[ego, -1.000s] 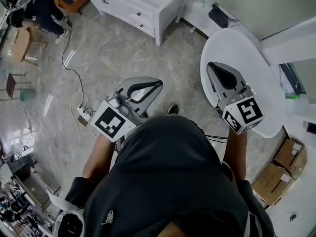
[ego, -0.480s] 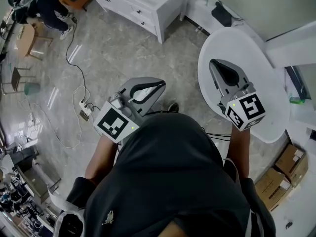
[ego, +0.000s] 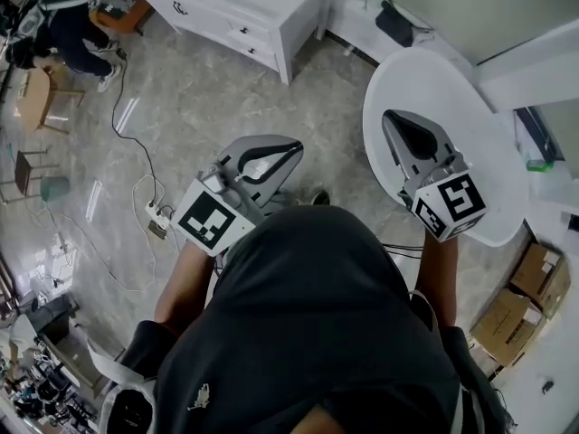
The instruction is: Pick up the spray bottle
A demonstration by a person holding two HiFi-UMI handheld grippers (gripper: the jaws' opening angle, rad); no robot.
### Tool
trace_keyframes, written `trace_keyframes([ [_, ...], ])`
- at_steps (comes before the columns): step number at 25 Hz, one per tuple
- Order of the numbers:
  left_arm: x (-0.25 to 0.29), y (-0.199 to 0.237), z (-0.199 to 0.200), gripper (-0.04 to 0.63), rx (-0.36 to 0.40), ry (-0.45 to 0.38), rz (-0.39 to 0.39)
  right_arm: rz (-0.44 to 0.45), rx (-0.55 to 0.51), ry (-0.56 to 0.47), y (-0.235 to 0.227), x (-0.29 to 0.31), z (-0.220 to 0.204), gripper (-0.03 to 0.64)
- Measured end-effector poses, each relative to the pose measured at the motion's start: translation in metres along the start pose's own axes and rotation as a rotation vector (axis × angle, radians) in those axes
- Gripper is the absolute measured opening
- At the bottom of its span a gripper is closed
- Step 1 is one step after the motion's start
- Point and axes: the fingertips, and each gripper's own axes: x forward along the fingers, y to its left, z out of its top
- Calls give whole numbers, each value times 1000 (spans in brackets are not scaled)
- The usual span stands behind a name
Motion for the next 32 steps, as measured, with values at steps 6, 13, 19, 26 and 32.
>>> trace_keyframes([
  [6,-35,50,-16,6,17,-14,-48,-54,5,18,19,48,15,9],
  [13,-73,92,-27,6,12,-37,-63,-92,-15,1,47,90,41,9],
  [19,-95,118,-33,6,2,-61,-67,-85,-30,28,69,115,48,9],
  [26,-106,150,-34,6,-100,-113,-12,-67,-30,31,61,155,57,9],
  [32,-73,142,-47,6,-51,8,38,34,-63,33,34,155,55,9],
])
